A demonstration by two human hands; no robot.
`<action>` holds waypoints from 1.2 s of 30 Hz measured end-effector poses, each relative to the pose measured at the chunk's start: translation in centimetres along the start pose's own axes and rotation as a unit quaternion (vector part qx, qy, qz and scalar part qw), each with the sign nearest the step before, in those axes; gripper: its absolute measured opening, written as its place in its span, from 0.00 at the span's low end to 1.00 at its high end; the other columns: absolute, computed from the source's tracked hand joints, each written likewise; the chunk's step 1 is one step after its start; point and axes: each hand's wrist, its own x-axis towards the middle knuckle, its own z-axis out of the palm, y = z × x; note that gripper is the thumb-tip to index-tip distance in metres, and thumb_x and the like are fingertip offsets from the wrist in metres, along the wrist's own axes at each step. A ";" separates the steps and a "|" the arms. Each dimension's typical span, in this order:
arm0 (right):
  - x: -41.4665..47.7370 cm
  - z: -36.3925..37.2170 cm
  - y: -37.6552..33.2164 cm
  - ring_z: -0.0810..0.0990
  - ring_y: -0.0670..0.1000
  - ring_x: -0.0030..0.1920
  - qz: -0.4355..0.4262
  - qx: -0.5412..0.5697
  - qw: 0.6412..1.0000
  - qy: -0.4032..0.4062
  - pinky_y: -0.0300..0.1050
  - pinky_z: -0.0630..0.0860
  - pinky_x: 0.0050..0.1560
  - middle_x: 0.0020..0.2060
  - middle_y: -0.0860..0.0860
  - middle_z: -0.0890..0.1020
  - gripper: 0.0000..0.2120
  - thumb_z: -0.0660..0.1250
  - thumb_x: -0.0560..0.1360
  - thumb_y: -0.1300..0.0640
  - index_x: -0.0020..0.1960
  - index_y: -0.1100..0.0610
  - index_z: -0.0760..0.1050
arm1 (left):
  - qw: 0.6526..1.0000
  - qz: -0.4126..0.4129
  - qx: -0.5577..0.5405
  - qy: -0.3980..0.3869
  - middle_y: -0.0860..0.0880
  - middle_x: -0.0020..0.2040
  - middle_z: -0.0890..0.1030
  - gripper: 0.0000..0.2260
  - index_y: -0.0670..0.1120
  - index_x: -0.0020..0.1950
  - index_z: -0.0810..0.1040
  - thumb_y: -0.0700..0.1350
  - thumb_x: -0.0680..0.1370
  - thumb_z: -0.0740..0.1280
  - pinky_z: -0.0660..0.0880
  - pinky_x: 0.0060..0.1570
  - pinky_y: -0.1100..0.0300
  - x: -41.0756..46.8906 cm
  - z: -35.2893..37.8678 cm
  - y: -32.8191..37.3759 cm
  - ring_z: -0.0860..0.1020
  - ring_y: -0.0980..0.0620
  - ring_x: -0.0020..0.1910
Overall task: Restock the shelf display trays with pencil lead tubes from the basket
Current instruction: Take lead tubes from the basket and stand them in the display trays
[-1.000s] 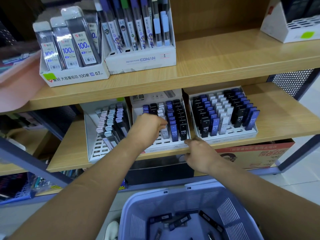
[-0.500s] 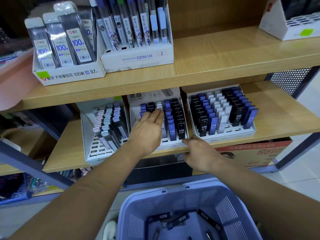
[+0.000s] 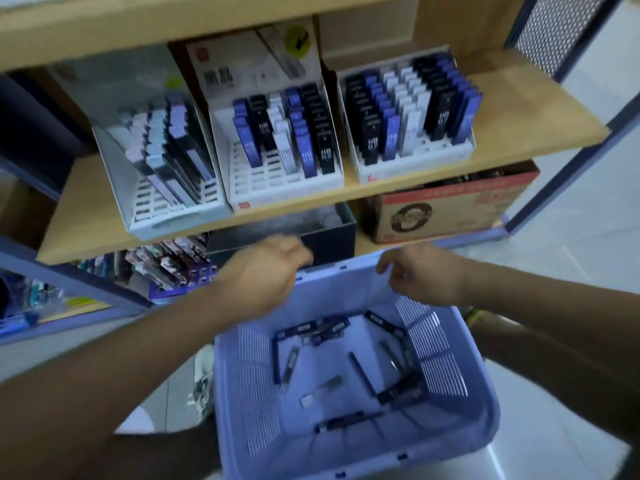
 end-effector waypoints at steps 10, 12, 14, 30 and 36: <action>4.8 19.9 4.6 0.71 0.60 0.67 0.125 0.039 0.984 -0.123 0.48 0.70 0.63 0.67 0.61 0.72 0.24 0.65 0.76 0.55 0.70 0.60 0.65 | 0.916 -0.198 -0.095 -0.335 0.42 0.76 0.58 0.23 0.45 0.73 0.64 0.44 0.78 0.62 0.66 0.67 0.50 -8.7 20.4 5.2 0.61 0.42 0.72; 6.0 22.0 5.0 0.66 0.60 0.71 0.144 0.042 0.985 -0.087 0.51 0.68 0.67 0.72 0.59 0.66 0.30 0.65 0.76 0.55 0.76 0.57 0.59 | 0.911 -0.244 -0.110 -0.314 0.45 0.77 0.54 0.26 0.47 0.76 0.57 0.47 0.79 0.61 0.64 0.68 0.49 -7.7 21.8 5.3 0.55 0.45 0.75; 7.3 23.3 5.6 0.64 0.60 0.71 0.172 0.040 0.984 -0.026 0.53 0.69 0.65 0.72 0.57 0.64 0.31 0.63 0.76 0.54 0.76 0.55 0.57 | 0.911 -0.264 -0.129 -0.290 0.46 0.78 0.52 0.29 0.47 0.77 0.53 0.51 0.80 0.61 0.60 0.70 0.50 -6.2 23.5 5.3 0.53 0.45 0.75; 10.6 26.4 6.5 0.71 0.56 0.67 0.132 0.028 0.985 -0.105 0.52 0.62 0.68 0.65 0.55 0.70 0.16 0.57 0.79 0.61 0.66 0.55 0.69 | 0.936 -0.272 -0.099 -0.199 0.47 0.73 0.64 0.29 0.46 0.72 0.62 0.52 0.75 0.69 0.63 0.67 0.50 -2.9 28.1 4.7 0.61 0.46 0.71; 10.9 25.2 5.7 0.75 0.63 0.54 0.067 0.101 0.993 0.004 0.53 0.72 0.47 0.58 0.59 0.70 0.16 0.63 0.75 0.60 0.62 0.60 0.67 | 0.939 -0.275 -0.108 -0.178 0.48 0.65 0.72 0.24 0.48 0.65 0.69 0.49 0.72 0.72 0.68 0.59 0.50 -2.5 28.6 5.0 0.68 0.46 0.65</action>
